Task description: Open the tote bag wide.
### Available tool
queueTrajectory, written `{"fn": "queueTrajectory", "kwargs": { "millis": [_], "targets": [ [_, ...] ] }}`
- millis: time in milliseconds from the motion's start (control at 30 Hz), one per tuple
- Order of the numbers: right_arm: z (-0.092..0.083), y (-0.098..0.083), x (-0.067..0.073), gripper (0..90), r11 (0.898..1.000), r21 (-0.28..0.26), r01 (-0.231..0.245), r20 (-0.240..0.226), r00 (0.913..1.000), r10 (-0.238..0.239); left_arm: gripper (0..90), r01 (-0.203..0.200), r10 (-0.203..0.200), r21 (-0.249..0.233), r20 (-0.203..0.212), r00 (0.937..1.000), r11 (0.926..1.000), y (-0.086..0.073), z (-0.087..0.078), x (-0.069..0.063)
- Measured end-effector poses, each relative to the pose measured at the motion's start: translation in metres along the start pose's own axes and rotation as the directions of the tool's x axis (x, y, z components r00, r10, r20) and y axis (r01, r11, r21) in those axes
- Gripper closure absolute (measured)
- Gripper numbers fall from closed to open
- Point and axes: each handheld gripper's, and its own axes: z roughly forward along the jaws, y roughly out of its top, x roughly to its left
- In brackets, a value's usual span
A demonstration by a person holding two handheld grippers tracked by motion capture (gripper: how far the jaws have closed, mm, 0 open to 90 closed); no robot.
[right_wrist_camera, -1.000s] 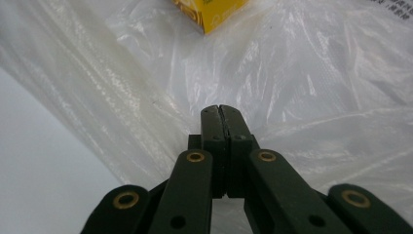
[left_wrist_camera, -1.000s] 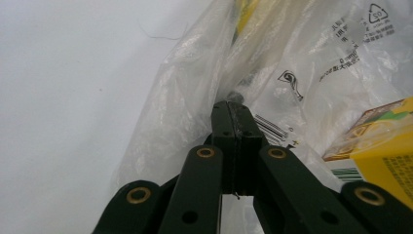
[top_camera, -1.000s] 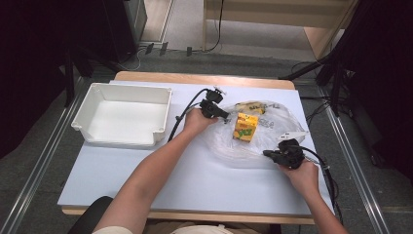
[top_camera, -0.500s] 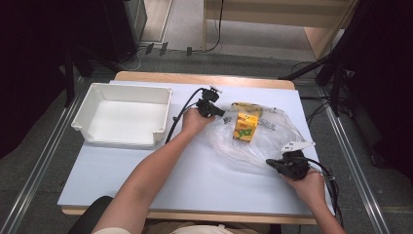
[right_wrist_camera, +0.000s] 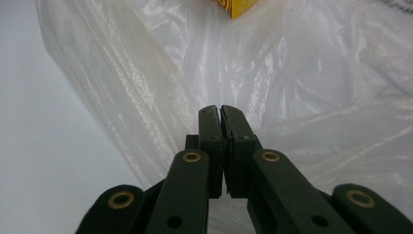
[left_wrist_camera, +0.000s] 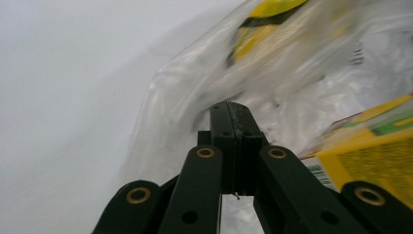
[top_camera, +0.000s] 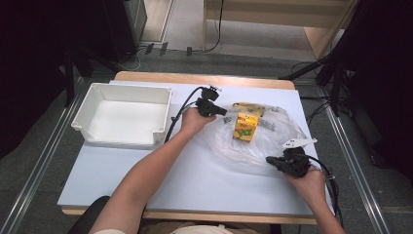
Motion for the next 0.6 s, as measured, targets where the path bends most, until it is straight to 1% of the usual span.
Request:
{"fn": "queueTrajectory", "kwargs": {
  "millis": [67,133,200,300,367,400,433,533,600],
  "targets": [
    [-0.001,0.003,0.000,89.4,1.000,-0.017,-0.002,0.001,1.0000,0.002,90.0,-0.024,0.024,-0.003,0.005,0.9997,0.9997,0.002,-0.005,-0.005],
    [-0.003,0.007,0.002,88.5,0.999,-0.038,-0.013,0.002,0.9999,0.014,90.0,-0.043,0.043,-0.004,0.009,0.9990,0.9991,0.004,-0.010,-0.010],
    [-0.005,0.010,0.001,87.4,0.998,-0.053,-0.028,-0.001,0.9996,0.028,90.0,-0.050,0.050,-0.010,0.024,0.9985,0.9987,0.005,-0.014,-0.014],
    [-0.007,0.013,0.001,85.7,0.997,-0.075,-0.035,0.001,0.9994,0.035,90.0,-0.060,0.060,-0.013,0.048,0.9970,0.9981,0.007,-0.022,-0.021],
    [-0.009,0.014,0.002,84.0,0.996,-0.082,-0.043,-0.001,0.9991,0.043,88.5,-0.081,0.081,-0.007,0.049,0.9955,0.9967,0.007,-0.026,-0.025],
    [-0.010,0.015,0.002,82.7,0.996,-0.086,-0.036,0.001,0.9994,0.036,87.5,-0.090,0.090,-0.005,0.042,0.9951,0.9959,0.007,-0.028,-0.027],
    [-0.011,0.016,0.003,81.1,0.996,-0.084,-0.033,0.003,0.9994,0.034,86.9,-0.092,0.092,-0.005,0.048,0.9946,0.9958,0.007,-0.029,-0.028],
    [-0.013,0.018,0.005,78.8,0.994,-0.099,-0.038,0.005,0.9993,0.038,85.4,-0.078,0.078,-0.009,0.069,0.9945,0.9969,0.005,-0.032,-0.028],
    [-0.015,0.019,0.005,77.1,0.994,-0.101,-0.038,0.009,0.9992,0.039,83.1,-0.082,0.082,-0.007,0.078,0.9935,0.9966,0.004,-0.034,-0.029]
  ]
}}
